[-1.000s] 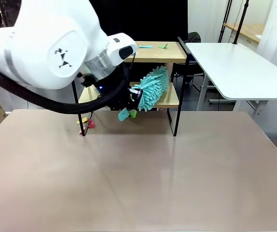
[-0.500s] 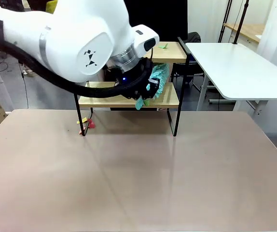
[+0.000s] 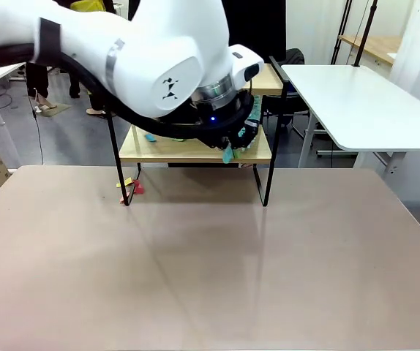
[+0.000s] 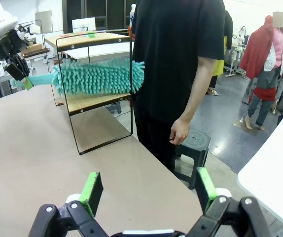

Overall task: Clean the shelf.
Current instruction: Clean the specific section of the Shelf indicated by the human with the Duster.

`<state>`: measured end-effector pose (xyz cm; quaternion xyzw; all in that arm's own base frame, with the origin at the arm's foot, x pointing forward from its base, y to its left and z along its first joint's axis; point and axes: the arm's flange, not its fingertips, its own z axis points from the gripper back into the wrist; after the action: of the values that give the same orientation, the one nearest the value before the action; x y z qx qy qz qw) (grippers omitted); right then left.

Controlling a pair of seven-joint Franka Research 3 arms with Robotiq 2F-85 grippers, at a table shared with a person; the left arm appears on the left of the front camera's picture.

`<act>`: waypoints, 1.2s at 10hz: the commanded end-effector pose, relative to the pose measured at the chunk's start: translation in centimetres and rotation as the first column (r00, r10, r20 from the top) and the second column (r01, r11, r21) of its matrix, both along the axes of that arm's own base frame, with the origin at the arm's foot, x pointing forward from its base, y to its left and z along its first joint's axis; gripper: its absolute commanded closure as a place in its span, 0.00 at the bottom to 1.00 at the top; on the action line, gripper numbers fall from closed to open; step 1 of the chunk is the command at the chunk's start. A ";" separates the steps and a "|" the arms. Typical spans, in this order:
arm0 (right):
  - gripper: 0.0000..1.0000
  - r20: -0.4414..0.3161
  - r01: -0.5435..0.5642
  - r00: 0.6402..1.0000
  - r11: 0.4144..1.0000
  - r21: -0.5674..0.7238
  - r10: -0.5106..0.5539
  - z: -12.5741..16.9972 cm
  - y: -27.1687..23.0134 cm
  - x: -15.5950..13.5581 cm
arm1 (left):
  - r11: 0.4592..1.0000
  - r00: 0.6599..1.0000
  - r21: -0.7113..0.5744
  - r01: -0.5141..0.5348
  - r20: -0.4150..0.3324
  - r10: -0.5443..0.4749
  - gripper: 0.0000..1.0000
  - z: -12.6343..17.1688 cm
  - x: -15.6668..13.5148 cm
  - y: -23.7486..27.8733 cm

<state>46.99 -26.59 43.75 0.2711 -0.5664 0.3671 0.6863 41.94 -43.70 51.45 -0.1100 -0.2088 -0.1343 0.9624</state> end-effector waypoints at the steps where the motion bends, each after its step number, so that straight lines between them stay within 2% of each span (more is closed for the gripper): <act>1: 0.00 0.007 -0.001 1.000 1.000 0.000 0.001 0.3 0.2 0.0 | 0.998 0.999 0.030 -0.050 -0.020 0.050 0.87 0.1 1.0 -2.1; 3: 0.00 0.007 -0.001 1.000 1.000 0.000 0.001 0.3 0.2 0.0 | 0.996 0.997 0.077 -0.042 -0.069 0.047 0.87 -1.6 0.7 -3.1; 5: 0.00 0.007 -0.001 1.000 1.000 0.000 0.001 0.3 0.2 0.0 | 0.997 0.993 0.063 -0.034 -0.109 0.041 0.87 -1.9 0.7 -3.4; 6: 0.00 0.007 -0.001 1.000 1.000 0.000 0.001 0.3 0.2 0.0 | 0.998 0.997 0.057 -0.016 -0.078 0.021 0.87 -2.2 0.5 -2.5; 11: 0.00 0.007 -0.001 1.000 1.000 0.000 0.001 0.3 0.2 0.0 | 0.998 0.996 0.059 -0.018 -0.084 0.023 0.87 -2.3 0.8 -2.8; 12: 0.00 0.007 -0.001 1.000 1.000 0.000 0.001 0.3 0.2 0.0 | 0.998 0.994 0.011 -0.069 -0.085 0.070 0.87 -1.5 1.1 -1.7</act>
<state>46.99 -26.60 43.75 0.2710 -0.5664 0.3671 0.6863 42.97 -46.35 49.35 -0.0896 -0.1660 -0.1200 0.9747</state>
